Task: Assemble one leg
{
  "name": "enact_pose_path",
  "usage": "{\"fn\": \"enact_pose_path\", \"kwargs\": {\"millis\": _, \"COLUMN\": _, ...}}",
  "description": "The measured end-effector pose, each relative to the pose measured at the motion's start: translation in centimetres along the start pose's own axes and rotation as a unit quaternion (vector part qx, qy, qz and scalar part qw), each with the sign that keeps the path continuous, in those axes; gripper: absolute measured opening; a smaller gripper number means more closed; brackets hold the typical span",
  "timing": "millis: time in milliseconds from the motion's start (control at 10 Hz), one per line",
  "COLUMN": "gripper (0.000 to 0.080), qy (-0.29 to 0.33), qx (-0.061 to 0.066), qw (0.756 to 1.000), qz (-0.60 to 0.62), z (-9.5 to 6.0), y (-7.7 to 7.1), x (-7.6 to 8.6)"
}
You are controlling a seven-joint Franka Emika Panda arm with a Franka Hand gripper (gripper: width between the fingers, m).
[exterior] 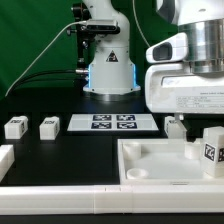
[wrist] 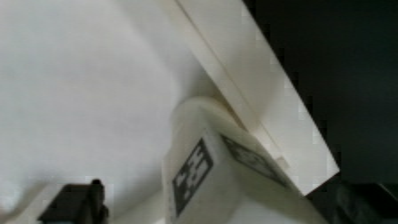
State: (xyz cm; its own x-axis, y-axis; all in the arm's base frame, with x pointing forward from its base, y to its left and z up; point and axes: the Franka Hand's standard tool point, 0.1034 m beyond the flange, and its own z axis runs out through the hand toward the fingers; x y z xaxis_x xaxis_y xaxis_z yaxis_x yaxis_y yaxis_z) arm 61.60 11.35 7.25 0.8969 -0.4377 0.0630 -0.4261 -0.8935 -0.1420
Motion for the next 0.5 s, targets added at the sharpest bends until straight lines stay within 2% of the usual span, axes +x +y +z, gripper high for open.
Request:
{"fn": "enact_pose_path", "kwargs": {"millis": 300, "gripper": 0.0649, "qy": 0.003, "qx": -0.007, "qw": 0.988, "qz": -0.152, "z": 0.05, "y": -0.24, "x": -0.20}}
{"fn": "enact_pose_path", "kwargs": {"millis": 400, "gripper": 0.0649, "qy": 0.003, "qx": -0.007, "qw": 0.985, "qz": -0.170, "z": 0.07, "y": -0.66, "x": -0.47}}
{"fn": "enact_pose_path", "kwargs": {"millis": 500, "gripper": 0.0649, "qy": 0.004, "qx": -0.012, "qw": 0.974, "qz": -0.226, "z": 0.09, "y": -0.91, "x": -0.66}}
